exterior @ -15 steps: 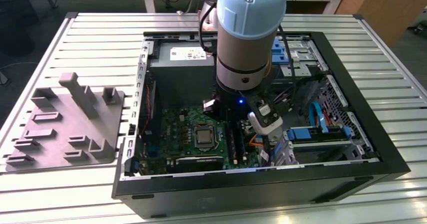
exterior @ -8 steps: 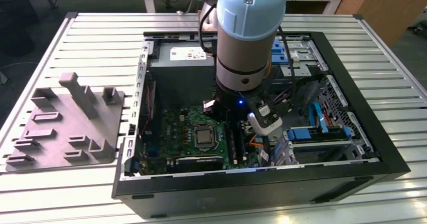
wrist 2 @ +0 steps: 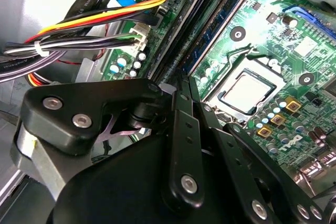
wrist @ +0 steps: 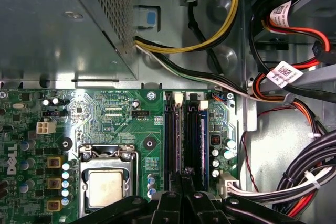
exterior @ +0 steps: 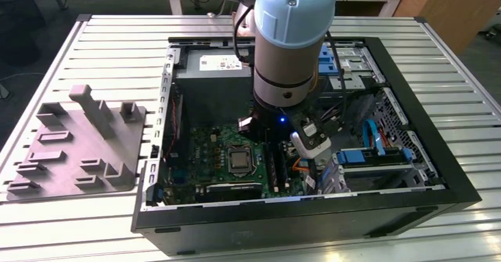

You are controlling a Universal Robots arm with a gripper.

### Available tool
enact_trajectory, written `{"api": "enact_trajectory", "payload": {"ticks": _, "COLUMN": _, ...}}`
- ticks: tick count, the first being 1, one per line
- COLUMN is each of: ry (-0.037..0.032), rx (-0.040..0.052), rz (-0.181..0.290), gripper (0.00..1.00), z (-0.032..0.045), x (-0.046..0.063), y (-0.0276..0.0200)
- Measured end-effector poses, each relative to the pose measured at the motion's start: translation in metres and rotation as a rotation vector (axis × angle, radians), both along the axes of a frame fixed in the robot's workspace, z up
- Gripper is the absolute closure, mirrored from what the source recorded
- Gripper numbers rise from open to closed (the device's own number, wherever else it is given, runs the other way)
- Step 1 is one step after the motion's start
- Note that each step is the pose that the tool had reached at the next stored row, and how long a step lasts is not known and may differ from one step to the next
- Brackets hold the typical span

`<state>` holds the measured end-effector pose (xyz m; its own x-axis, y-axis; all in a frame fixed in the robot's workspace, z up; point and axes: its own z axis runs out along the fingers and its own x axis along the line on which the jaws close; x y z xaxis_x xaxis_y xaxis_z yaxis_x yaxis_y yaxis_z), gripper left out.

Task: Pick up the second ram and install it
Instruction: 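Insert the second ram into the second slot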

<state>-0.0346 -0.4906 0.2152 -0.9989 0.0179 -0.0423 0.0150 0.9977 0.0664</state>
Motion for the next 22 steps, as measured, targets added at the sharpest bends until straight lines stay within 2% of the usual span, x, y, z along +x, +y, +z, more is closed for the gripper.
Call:
{"api": "enact_trajectory", "payload": {"ticks": 6, "ry": -0.0001, "rx": 0.0002, "rz": 0.000, "gripper": 0.88, "z": -0.0003, "x": 0.000, "y": 0.0000}}
{"api": "enact_trajectory", "payload": {"ticks": 7, "ry": -0.0001, "rx": 0.0002, "rz": 0.000, "gripper": 0.82, "z": -0.0003, "x": 0.000, "y": 0.0000}}
{"api": "enact_trajectory", "payload": {"ticks": 11, "ry": 0.0000, "rx": -0.0001, "rz": 0.000, "gripper": 0.82, "z": 0.0002, "x": 0.000, "y": 0.0000}}
{"api": "enact_trajectory", "payload": {"ticks": 14, "ry": -0.0001, "rx": 0.0001, "rz": 0.000, "gripper": 0.82, "z": 0.0048, "x": 0.000, "y": 0.0000}}
{"api": "enact_trajectory", "payload": {"ticks": 20, "ry": 0.0000, "rx": -0.0004, "rz": 0.000, "gripper": 0.82, "z": 0.0191, "x": 0.000, "y": 0.0000}}
{"api": "enact_trajectory", "payload": {"ticks": 22, "ry": -0.0001, "rx": -0.0003, "rz": 0.000, "gripper": 0.82, "z": 0.0201, "x": 0.000, "y": 0.0001}}
